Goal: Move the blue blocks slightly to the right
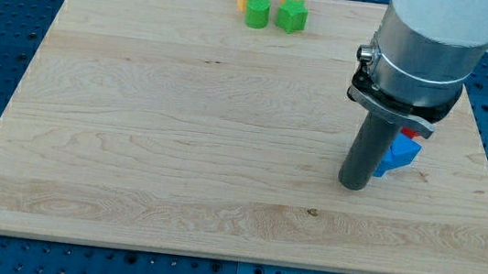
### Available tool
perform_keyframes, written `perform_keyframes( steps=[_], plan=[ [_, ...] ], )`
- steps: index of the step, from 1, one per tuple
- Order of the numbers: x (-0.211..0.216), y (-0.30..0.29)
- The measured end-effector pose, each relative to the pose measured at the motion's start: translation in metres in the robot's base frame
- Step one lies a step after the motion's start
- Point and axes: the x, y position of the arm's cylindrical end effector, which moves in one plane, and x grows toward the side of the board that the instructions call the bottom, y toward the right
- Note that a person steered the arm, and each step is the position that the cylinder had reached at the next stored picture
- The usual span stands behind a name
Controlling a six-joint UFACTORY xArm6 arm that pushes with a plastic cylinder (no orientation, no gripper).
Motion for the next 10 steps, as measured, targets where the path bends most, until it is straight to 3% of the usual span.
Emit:
perform_keyframes(
  steps=[3, 10],
  plan=[
    [-0.020, -0.030],
    [-0.004, 0.033]
  ],
)
